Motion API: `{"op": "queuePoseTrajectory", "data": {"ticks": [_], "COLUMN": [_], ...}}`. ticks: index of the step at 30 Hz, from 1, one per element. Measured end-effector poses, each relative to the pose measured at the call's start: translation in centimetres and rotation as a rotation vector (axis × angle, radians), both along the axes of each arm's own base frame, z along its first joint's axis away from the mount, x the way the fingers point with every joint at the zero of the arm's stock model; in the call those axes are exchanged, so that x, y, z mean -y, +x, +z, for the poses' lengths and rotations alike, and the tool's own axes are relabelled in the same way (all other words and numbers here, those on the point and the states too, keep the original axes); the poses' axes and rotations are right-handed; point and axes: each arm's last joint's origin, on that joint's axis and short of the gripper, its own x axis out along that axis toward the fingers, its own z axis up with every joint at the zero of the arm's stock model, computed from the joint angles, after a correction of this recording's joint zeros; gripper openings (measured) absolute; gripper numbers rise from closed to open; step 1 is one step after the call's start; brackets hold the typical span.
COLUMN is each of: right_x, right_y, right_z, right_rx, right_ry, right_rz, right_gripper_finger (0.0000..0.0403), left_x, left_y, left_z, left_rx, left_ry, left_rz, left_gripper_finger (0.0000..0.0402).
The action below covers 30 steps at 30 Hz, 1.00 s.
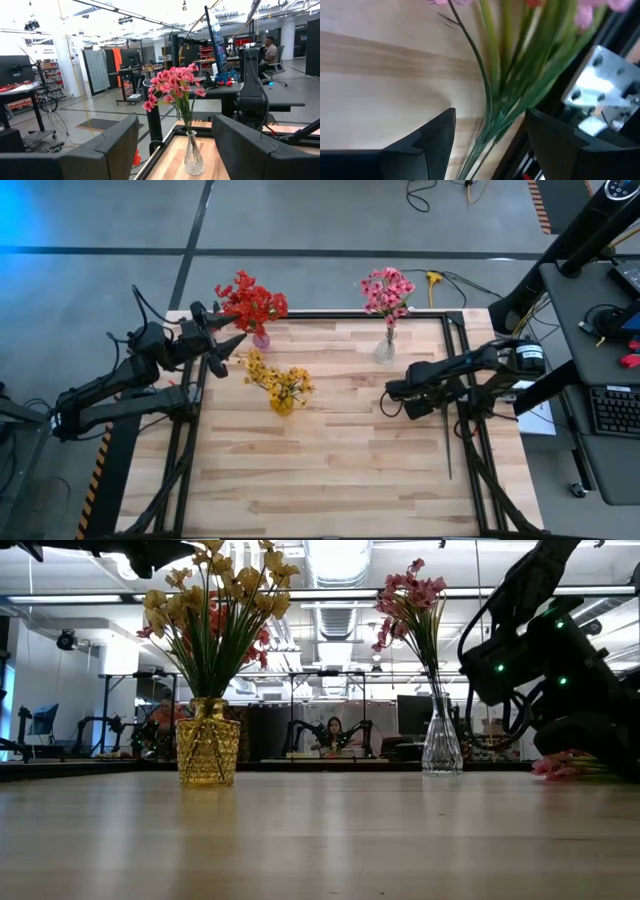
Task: Sort flowers into vase by color
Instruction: Put the pink flower into the transparent flower vase
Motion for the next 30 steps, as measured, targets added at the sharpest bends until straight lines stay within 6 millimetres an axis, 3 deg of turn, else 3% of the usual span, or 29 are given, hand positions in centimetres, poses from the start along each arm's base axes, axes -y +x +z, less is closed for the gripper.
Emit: {"op": "queuePoseTrajectory", "data": {"ticks": [9,21,25,30], "right_x": [1.1,0.7,0.3,-0.1], "right_y": [0.3,1.7,2.6,3.4], "right_z": [-0.7,0.7,1.5,2.6], "right_rx": [0.026,0.150,0.174,0.195], "right_ry": [0.077,0.081,0.058,0.054], "right_rz": [0.032,0.059,0.041,0.054], "right_gripper_finger": [0.0198,0.0115,0.0117,0.0156], "left_x": [-0.1,-0.1,-0.1,-0.2], "left_y": [0.1,0.3,0.3,0.4], "left_z": [0.0,0.0,0.0,-0.1], "left_rx": [-0.001,-0.007,-0.008,-0.011], "left_ry": [0.000,0.008,0.009,0.008], "left_rz": [0.000,0.002,0.002,0.002], "left_gripper_finger": [0.0233,0.0233,0.0233,0.0233]}}
